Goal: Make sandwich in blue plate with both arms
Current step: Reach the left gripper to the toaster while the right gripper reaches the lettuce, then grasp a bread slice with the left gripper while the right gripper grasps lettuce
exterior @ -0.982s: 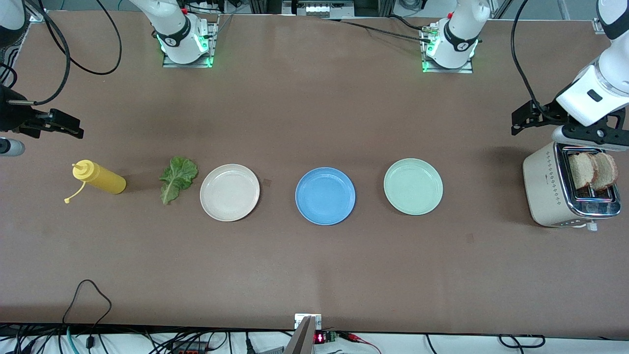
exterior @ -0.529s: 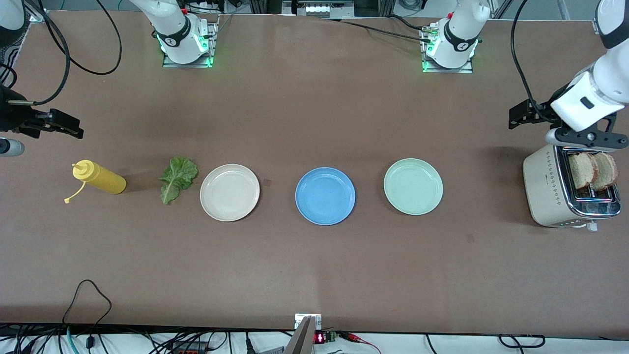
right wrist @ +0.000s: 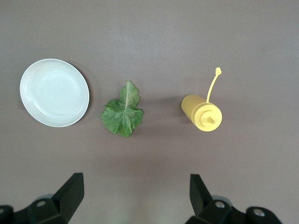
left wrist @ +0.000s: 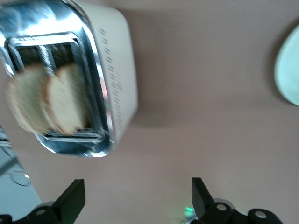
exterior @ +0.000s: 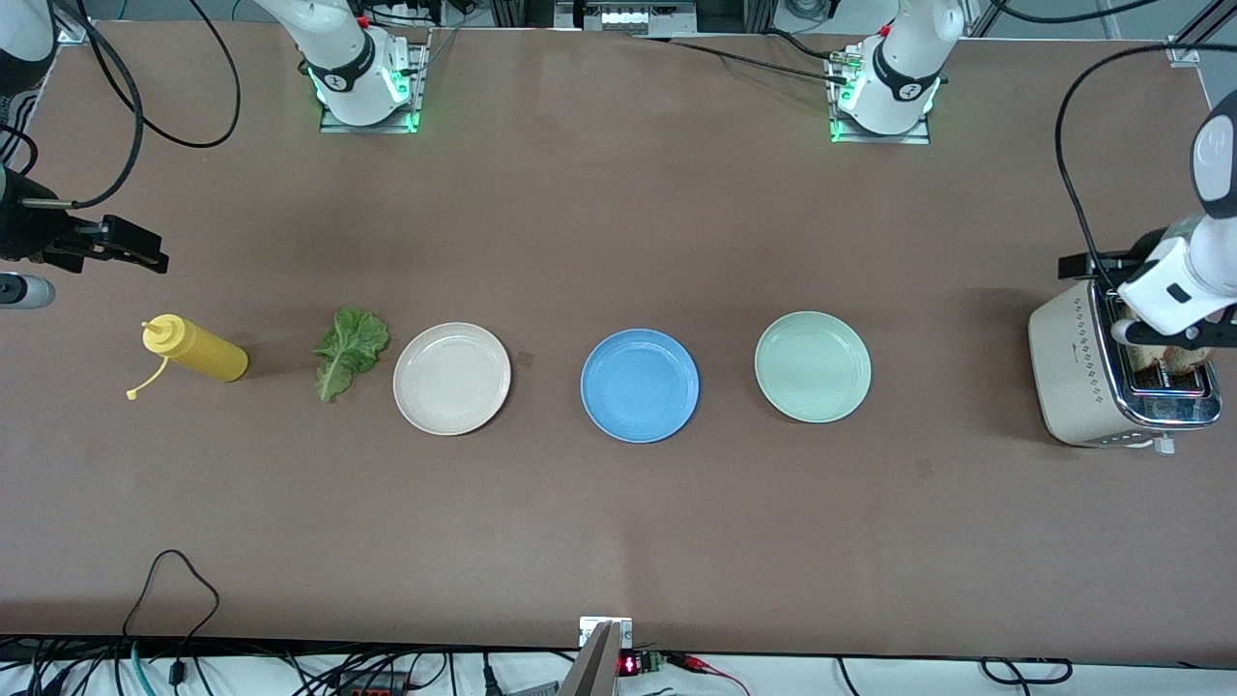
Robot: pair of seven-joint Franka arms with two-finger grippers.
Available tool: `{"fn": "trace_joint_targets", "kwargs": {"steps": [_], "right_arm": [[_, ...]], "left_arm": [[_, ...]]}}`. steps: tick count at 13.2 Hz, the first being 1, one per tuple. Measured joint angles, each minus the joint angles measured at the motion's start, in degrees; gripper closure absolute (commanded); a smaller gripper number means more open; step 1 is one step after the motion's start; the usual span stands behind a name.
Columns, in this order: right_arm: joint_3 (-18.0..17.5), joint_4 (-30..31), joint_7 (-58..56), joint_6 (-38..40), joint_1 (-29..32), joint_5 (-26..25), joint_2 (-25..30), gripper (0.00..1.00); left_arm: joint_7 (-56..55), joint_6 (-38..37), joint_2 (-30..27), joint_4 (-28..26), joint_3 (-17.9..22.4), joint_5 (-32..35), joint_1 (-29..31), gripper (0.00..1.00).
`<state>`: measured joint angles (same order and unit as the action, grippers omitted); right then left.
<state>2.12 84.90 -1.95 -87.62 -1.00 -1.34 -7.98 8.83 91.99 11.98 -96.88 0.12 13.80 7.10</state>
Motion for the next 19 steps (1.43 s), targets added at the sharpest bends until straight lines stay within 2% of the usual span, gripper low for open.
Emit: {"fn": "trace_joint_targets", "kwargs": {"steps": [4,6,9,11,12,14,16,17,19], "right_arm": [[-0.08,0.37,-0.07,0.86,-0.02,0.00,-1.25,0.00],[-0.12,0.50,-0.06,2.40,-0.10,-0.01,-2.68,0.00],[-0.11,0.52,-0.03,5.00,-0.06,-0.01,-4.04,0.00],[-0.12,1.81,0.72,4.48,-0.10,0.04,-4.49,0.00],[-0.15,4.02,2.41,1.43,-0.14,0.07,-4.66,0.00],[-0.39,10.26,6.40,-8.31,-0.57,0.08,-5.54,0.00],[-0.54,17.15,10.04,-18.50,-1.89,0.03,-6.66,0.00],[-0.57,20.37,11.35,-23.20,-2.43,0.00,-7.21,0.00],[-0.58,24.46,12.53,-30.20,-2.77,-0.02,-8.81,0.00]], "left_arm": [[12.55,10.04,3.29,0.02,0.01,0.49,6.49,0.04],[15.69,12.56,4.60,0.02,-0.03,-1.18,9.06,0.06],[17.90,14.49,6.29,0.02,-0.06,-2.71,11.01,0.14],[18.84,15.25,7.30,0.02,-0.08,-3.01,12.05,0.29],[19.01,15.44,7.78,0.02,-0.09,-3.79,12.51,0.41],[19.60,15.54,8.53,0.02,-0.09,-5.47,13.43,0.68],[19.88,15.57,9.12,0.02,-0.09,-5.99,14.18,0.89],[19.95,15.58,9.26,0.03,-0.09,-6.02,14.35,0.97],[19.99,15.57,9.30,0.03,-0.14,-6.02,14.38,0.99]]}}
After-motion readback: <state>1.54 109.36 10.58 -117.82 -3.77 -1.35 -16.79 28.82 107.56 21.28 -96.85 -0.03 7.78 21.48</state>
